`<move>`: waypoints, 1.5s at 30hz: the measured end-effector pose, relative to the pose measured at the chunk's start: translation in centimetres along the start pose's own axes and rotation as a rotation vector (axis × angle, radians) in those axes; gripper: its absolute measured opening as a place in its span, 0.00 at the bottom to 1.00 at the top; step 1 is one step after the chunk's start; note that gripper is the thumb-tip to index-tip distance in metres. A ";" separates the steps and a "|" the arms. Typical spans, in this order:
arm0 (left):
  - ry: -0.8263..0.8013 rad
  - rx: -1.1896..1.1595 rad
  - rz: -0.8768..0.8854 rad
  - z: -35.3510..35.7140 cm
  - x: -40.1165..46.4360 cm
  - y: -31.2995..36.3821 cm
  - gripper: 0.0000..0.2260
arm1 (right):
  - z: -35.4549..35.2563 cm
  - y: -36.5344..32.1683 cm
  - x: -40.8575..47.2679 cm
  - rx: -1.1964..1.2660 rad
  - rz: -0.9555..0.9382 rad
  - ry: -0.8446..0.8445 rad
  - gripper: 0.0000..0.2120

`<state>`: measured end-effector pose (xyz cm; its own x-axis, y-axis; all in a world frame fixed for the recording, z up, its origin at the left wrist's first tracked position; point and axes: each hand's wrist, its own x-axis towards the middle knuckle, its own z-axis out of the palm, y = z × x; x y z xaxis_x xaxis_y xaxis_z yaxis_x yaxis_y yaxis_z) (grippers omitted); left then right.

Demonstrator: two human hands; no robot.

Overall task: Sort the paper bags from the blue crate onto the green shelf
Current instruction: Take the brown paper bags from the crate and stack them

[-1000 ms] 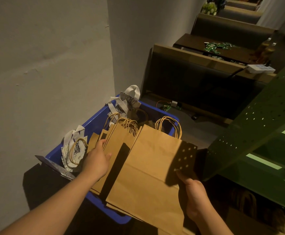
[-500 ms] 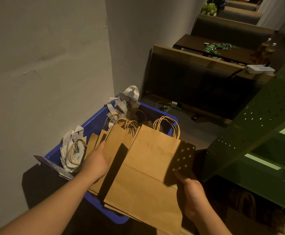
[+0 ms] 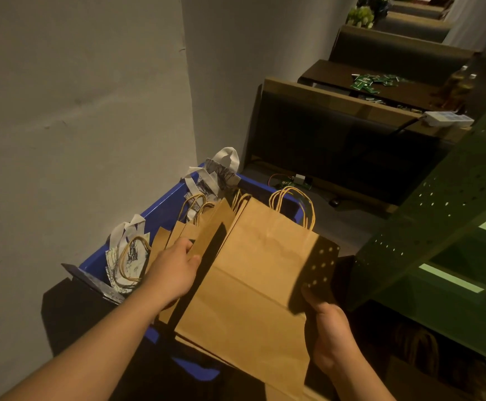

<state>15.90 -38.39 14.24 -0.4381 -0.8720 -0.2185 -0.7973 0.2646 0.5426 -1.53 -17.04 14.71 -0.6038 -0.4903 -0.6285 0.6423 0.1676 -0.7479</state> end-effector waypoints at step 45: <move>-0.328 -0.813 0.013 -2.2 -5.5 4.9 0.42 | -0.2 -3.9 -3.7 -0.241 -0.165 -0.053 0.20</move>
<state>15.38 -33.21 19.90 -0.6419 -0.6757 -0.3625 -0.3030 -0.2108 0.9294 -1.87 -15.73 19.90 -0.6610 -0.5709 -0.4870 0.4033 0.2770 -0.8721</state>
